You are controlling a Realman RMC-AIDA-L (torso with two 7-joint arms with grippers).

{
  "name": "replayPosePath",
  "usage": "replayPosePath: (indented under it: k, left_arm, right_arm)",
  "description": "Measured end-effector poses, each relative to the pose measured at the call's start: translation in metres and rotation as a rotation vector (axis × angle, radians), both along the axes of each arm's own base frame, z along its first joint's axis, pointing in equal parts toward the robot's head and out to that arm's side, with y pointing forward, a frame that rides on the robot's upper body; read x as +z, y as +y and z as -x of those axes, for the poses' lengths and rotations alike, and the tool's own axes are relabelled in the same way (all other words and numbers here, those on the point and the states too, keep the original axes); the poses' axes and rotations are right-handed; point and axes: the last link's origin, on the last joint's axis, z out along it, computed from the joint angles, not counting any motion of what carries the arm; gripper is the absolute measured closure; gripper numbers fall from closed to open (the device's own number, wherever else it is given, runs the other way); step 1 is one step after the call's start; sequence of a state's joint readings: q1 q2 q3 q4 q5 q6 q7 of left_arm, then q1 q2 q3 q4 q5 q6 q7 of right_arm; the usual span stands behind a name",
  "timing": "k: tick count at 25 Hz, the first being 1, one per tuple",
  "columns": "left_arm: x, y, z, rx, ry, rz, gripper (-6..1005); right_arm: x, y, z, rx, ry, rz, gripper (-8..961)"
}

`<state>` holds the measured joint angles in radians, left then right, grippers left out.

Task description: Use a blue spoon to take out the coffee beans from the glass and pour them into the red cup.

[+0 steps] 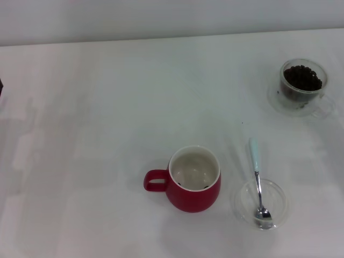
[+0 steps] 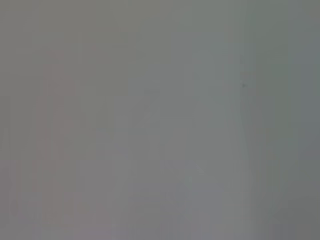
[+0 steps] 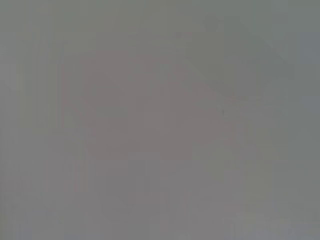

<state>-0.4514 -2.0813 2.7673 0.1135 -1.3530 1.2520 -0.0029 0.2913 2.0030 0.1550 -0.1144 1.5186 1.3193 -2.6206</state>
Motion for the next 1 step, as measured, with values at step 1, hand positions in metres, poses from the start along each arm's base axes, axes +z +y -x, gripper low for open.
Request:
replayPosePath:
  k: [1]
  left_arm:
    - [0.0000,0.0005,-0.0006,-0.002,0.000,0.000,391]
  right_arm:
    - [0.0000,0.0003,0.0002,0.000,-0.003,-0.002,692]
